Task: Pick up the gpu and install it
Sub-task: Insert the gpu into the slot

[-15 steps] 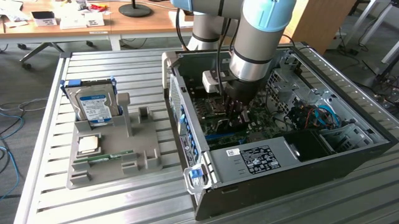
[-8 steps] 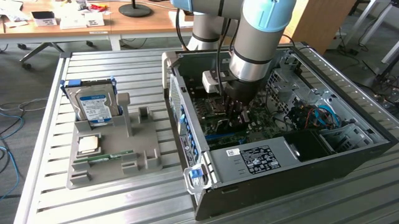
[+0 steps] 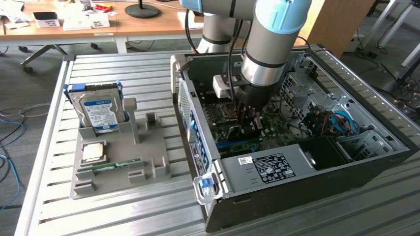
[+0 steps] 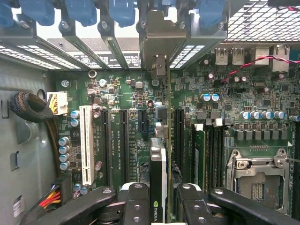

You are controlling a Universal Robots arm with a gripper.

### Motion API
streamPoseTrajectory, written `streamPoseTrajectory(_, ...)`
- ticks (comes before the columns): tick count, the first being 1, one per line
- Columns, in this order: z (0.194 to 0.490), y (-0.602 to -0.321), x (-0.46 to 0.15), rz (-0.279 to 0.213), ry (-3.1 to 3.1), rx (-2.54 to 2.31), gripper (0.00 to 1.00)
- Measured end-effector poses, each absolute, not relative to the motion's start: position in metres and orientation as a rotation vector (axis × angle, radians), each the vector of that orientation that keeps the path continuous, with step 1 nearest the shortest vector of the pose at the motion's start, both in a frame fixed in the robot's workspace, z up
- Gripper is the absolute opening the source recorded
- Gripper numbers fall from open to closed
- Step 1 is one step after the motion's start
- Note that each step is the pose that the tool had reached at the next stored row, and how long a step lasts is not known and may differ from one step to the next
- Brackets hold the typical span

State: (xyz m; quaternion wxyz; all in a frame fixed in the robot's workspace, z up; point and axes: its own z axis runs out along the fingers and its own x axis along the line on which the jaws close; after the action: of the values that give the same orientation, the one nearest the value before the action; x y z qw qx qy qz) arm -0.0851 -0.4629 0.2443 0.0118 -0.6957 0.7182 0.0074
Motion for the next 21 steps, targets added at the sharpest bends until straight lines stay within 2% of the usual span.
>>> streamPoseTrajectory(21,0.2445,-0.4631,-0.0851,0.028,2.228,-2.177,0.27)
